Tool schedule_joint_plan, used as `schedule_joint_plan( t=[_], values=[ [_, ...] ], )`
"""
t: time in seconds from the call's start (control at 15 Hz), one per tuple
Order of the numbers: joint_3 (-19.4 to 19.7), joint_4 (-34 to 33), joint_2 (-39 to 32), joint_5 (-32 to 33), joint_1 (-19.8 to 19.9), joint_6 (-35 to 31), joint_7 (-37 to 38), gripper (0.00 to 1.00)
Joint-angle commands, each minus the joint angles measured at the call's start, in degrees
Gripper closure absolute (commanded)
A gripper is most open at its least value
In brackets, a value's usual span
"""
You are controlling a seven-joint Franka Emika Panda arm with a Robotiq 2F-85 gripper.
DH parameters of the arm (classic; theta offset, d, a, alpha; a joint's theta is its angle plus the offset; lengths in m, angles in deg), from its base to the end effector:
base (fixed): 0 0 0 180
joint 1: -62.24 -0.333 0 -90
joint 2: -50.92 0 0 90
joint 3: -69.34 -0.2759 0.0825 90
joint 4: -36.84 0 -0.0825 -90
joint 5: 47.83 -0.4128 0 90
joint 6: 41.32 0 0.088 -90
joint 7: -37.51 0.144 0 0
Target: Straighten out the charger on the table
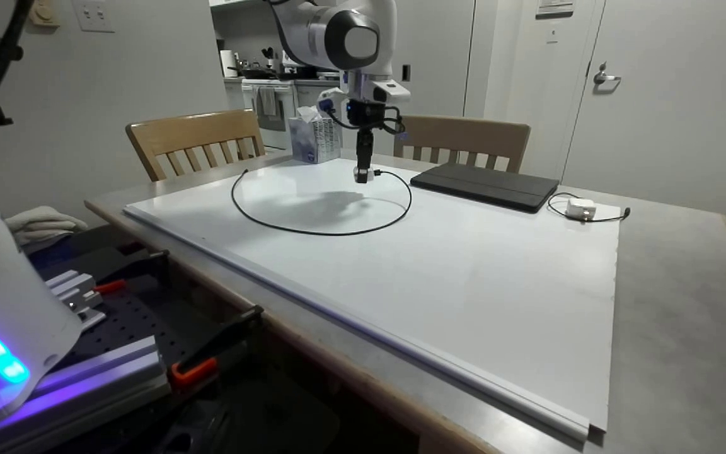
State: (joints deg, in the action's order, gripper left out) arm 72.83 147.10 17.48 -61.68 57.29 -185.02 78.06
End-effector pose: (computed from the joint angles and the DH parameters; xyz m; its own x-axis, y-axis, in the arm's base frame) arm 0.6201 0.0173 0.0907 0.6475 -0.7583 -0.0760 -0.7620 -0.6428 -0.0787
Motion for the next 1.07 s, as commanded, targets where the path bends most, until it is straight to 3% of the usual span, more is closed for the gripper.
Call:
schedule_joint_plan(
  t=[0.0,0.27,0.33,0.47,1.0],
  values=[
    [0.02,-0.12,-0.01,-0.25,0.23,0.14,-0.03,0.49],
    [-0.53,-0.12,-0.01,-0.41,0.07,0.04,0.11,0.49],
    [-0.56,-0.12,-0.01,-0.41,0.07,0.03,0.11,0.74],
    [2.26,0.1,-0.32,-0.49,-1.73,-4.5,7.72,0.74],
    [8.4,1.88,0.58,-1.38,1.26,-13.91,23.76,0.74]
  ],
)
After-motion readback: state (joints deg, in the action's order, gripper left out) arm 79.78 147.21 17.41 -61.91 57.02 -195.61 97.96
